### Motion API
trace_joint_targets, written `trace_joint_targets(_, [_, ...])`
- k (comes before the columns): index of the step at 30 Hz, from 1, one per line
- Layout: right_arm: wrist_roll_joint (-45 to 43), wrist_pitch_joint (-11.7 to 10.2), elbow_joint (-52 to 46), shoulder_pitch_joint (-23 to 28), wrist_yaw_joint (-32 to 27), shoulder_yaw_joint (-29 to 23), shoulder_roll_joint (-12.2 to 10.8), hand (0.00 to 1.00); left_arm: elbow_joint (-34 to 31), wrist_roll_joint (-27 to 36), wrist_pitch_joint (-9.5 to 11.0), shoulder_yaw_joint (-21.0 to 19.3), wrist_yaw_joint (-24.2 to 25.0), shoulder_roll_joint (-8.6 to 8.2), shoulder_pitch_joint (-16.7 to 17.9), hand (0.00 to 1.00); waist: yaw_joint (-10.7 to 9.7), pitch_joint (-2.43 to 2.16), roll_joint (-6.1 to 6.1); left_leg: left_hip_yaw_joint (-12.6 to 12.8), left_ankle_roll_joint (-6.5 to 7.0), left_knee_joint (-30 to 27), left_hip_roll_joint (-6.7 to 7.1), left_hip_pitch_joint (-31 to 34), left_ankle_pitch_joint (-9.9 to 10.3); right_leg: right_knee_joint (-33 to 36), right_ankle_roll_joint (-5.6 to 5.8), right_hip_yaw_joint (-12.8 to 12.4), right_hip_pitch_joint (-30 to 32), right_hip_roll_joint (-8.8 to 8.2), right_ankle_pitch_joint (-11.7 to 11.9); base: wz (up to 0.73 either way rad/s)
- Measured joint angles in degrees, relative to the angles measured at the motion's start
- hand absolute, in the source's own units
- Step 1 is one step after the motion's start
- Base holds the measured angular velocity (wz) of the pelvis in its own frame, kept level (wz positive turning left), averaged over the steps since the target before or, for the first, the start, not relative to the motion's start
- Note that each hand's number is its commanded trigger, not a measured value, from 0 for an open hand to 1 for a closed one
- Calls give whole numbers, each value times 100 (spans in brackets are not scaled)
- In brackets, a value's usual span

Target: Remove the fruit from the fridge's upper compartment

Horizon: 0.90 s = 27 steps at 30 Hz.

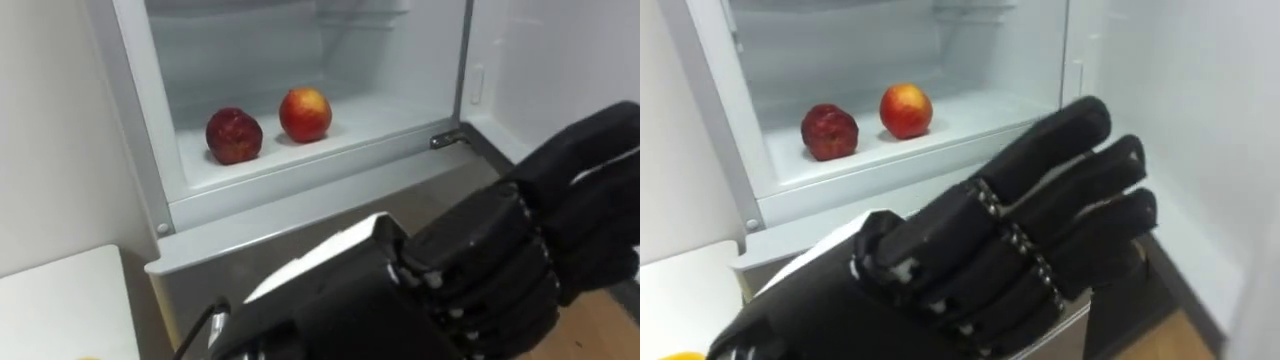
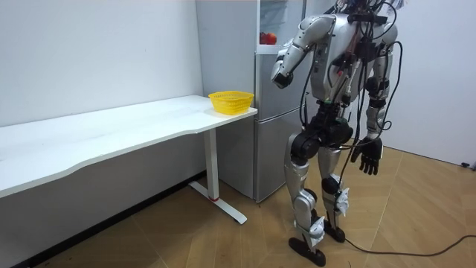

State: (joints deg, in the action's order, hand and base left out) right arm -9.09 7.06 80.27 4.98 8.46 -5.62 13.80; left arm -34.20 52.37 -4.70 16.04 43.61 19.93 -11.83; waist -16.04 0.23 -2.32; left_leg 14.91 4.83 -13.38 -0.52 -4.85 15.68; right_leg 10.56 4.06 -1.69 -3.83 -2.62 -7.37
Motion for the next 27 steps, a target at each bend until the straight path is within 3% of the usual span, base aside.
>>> trace_joint_targets(14, [51,-9,-33,-38,83,-2,2,0,13,1,-30,-2,71,47,-158,0,31,2,41,66,-59,111,-46,-81,-32,-1,-6,3,8,55,-2,-3])
trace_joint_targets(20, [139,-97,-51,181,-135,-21,10,0,-16,-22,-29,-155,-41,53,-160,0,170,-40,-20,70,-76,126,-70,-83,-27,3,-15,50,17,75,-4,0])
trace_joint_targets(23, [229,-177,-48,272,-147,-66,0,0,-82,-7,1,-928,-115,58,-161,0,390,-48,-32,51,-93,146,-71,-98,-36,6,-38,105,7,76,-18,0])
trace_joint_targets(26, [202,-218,-61,468,-297,-216,-35,0,-200,-10,153,-1976,-674,66,-142,0,828,-45,-23,16,-119,197,-74,-218,-53,-1,-69,187,-94,83,-37,2])
trace_joint_targets(27, [202,-222,-75,507,-342,-254,-52,0,-222,-19,188,-2142,-781,59,-133,0,888,-44,-19,-6,-123,209,-72,-235,-55,1,-81,234,-112,83,-44,13])
